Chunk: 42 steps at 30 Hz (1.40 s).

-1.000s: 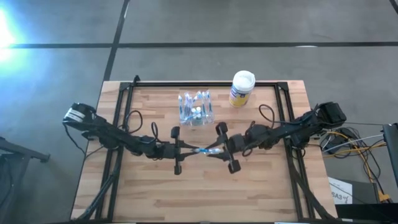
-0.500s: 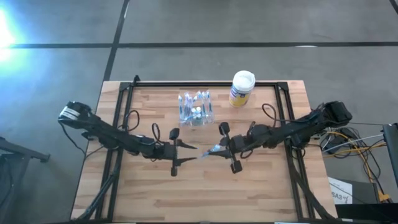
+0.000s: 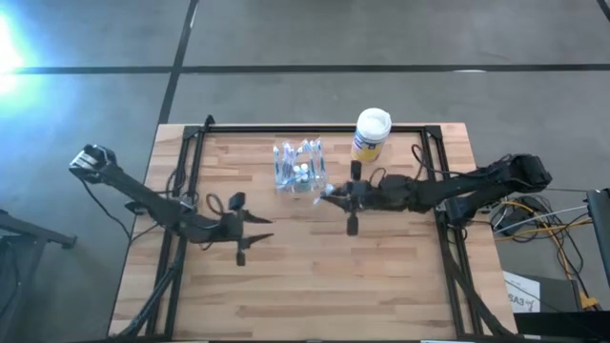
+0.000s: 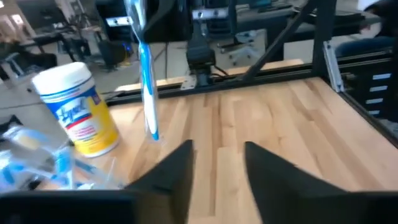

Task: Pick & Place toothbrushing station
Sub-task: Put the blue toothbrush into the transparent organizer

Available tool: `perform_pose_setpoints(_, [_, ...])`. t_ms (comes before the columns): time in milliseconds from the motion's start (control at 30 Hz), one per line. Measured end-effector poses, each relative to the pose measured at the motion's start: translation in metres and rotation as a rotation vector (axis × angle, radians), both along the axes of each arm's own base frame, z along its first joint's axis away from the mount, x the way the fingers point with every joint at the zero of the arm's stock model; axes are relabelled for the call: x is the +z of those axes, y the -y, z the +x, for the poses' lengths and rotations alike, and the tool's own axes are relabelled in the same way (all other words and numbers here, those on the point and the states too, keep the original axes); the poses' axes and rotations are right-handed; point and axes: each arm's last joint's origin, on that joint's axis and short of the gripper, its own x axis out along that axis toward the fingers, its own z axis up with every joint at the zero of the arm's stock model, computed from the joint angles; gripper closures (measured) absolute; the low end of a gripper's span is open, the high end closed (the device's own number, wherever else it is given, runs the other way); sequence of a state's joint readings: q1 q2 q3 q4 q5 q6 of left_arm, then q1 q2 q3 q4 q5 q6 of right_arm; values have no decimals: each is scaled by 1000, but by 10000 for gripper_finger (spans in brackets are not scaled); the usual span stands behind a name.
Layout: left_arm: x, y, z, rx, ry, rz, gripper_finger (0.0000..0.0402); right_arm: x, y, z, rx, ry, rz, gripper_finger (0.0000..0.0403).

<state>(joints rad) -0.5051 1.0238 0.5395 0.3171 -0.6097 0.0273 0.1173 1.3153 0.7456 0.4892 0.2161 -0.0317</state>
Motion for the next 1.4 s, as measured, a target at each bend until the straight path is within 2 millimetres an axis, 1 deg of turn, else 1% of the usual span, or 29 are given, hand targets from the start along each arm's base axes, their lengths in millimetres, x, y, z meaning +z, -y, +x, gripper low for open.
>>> perform_pose_setpoints(67, [-4, 2, -13, -3, 16, -2, 296, -6, 10, 3, -26, -22, 0, 387])
perform_pose_setpoints(167, [-15, 5, -29, -58, 22, -10, 376, -18, 27, 6, -39, -59, -13, 387])
perform_pose_setpoints(200, [-18, 6, -33, -76, 25, -17, 388, -21, 34, 7, -54, -64, -11, 387])
perform_pose_setpoints(367, [-30, 10, -47, -140, 78, -58, 384, -26, 64, 7, -146, -71, 7, 387])
perform_pose_setpoints(533, [-36, 11, -51, -166, 67, -54, 388, -32, 86, 8, -218, -69, 20, 387])
perform_pose_setpoints(700, [-37, 13, -50, -211, 56, -55, 389, -52, 104, 12, -281, -138, 60, 387])
perform_pose_setpoints(967, [-36, 13, -50, -215, 59, -44, 392, -85, 116, 23, -303, -208, 87, 387])
perform_pose_setpoints(1100, [-29, 11, -50, -155, 123, -76, 396, -99, 120, 26, -235, -245, 108, 387])
perform_pose_setpoints(1167, [-26, 10, -50, -150, 145, -75, 398, -103, 123, 27, -215, -246, 113, 387])
perform_pose_setpoints(1267, [-24, 11, -51, -187, 154, -61, 397, -107, 127, 29, -182, -246, 125, 387])
perform_pose_setpoints(1400, [-24, 11, -52, -194, 153, -57, 388, -109, 130, 29, -148, -248, 133, 383])
